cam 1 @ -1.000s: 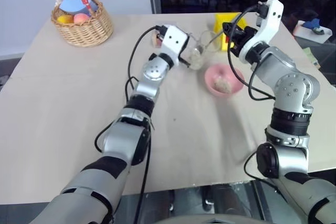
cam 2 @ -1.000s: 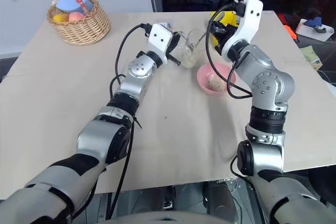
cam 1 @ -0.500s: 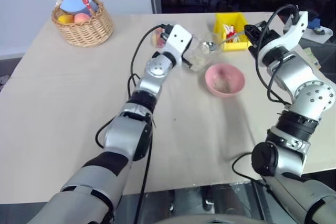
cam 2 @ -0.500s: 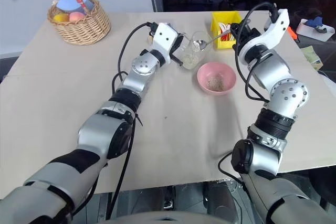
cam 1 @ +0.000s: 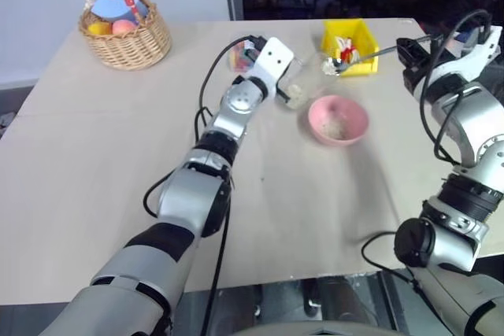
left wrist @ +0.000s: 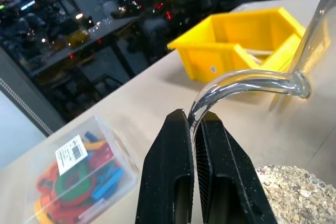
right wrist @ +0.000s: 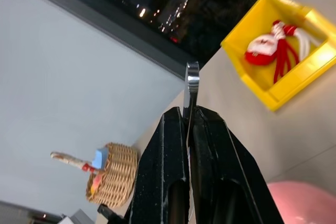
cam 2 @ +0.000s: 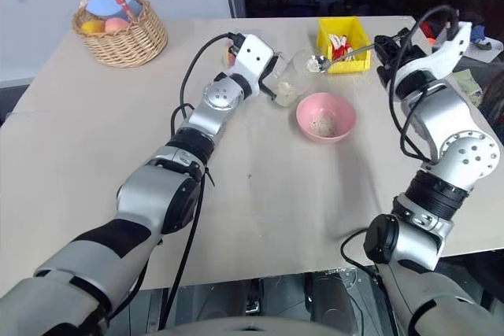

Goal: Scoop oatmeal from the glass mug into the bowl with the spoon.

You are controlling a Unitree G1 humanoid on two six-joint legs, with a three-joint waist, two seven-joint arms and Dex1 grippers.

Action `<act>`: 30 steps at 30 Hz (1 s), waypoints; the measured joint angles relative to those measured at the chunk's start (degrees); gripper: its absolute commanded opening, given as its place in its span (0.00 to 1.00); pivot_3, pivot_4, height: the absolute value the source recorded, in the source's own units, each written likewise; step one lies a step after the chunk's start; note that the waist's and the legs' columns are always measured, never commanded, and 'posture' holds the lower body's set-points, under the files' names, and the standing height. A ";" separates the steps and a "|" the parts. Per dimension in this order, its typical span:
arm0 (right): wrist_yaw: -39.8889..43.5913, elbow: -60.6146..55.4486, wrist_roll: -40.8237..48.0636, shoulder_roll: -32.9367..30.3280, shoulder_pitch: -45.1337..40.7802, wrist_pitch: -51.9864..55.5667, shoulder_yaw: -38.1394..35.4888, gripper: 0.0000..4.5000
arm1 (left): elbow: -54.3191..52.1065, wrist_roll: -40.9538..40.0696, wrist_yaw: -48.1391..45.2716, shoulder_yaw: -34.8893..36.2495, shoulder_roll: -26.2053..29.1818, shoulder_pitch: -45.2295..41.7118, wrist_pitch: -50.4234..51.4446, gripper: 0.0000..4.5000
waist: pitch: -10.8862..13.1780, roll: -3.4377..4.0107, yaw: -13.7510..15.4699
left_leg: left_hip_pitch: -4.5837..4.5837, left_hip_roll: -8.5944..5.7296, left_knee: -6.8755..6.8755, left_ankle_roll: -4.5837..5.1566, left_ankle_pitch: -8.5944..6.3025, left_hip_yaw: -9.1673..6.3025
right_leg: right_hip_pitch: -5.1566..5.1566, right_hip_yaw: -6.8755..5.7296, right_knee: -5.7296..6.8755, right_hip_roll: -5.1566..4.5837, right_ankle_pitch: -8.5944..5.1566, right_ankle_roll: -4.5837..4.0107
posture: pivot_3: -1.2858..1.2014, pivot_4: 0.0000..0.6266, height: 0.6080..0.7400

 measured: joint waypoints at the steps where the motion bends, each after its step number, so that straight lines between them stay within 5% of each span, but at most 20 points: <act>1: -0.81 -0.33 1.19 -0.49 0.47 -0.34 0.04 0.00 | 0.00 0.23 0.04 -0.04 0.07 0.00 0.09 0.01 | 0.00 0.00 -0.01 | 0.00 0.00 0.00 0.00 0.00 0.00 | 0.00 0.00 0.00 0.00 0.00 0.00 | 0.52 0.24 1.00; 13: 1.20 -5.88 3.77 -11.65 8.90 -2.73 7.39 0.00 | 0.00 0.46 1.43 0.12 3.21 0.01 1.31 0.01 | 0.00 0.00 -0.06 | 0.03 0.01 0.00 0.01 -0.01 0.03 | 0.00 0.06 -0.17 0.00 0.00 0.00 | 0.52 0.24 1.00; 19: 12.42 -6.89 -8.78 -17.32 10.25 -2.46 19.32 0.00 | -2.27 -0.05 1.47 0.57 4.82 0.26 3.08 0.01 | 0.00 0.00 -0.04 | 0.03 0.00 0.01 0.01 -0.01 0.00 | -0.01 0.08 -0.15 0.01 0.00 0.00 | 0.52 0.24 1.00; 25: 34.35 -13.67 -38.08 -34.50 11.07 -13.22 42.48 0.00 | -10.31 -1.75 1.24 2.21 5.67 3.68 6.51 0.01 | 0.03 0.01 0.08 | -0.07 -0.04 0.00 0.05 -0.03 -0.05 | -0.01 0.01 -0.35 0.00 -0.05 0.09 | 0.52 0.24 1.00; 29: 41.66 -14.34 -46.13 -34.02 11.93 -19.85 45.90 0.00 | -14.64 -2.11 0.97 2.30 5.65 6.75 8.86 0.01 | 0.05 -0.02 0.15 | -0.08 -0.05 0.06 0.04 -0.02 -0.06 | 0.00 -0.02 -0.32 0.00 -0.04 0.09 | 0.52 0.24 1.00; 30: 40.84 -14.21 -41.07 -27.49 11.86 -19.09 40.46 0.00 | -16.44 -2.97 0.83 2.66 5.78 7.98 9.24 0.01 | 0.06 -0.05 0.15 | -0.07 -0.03 0.08 0.03 -0.01 -0.08 | 0.02 -0.06 -0.31 0.01 -0.04 0.09 | 0.52 0.24 1.00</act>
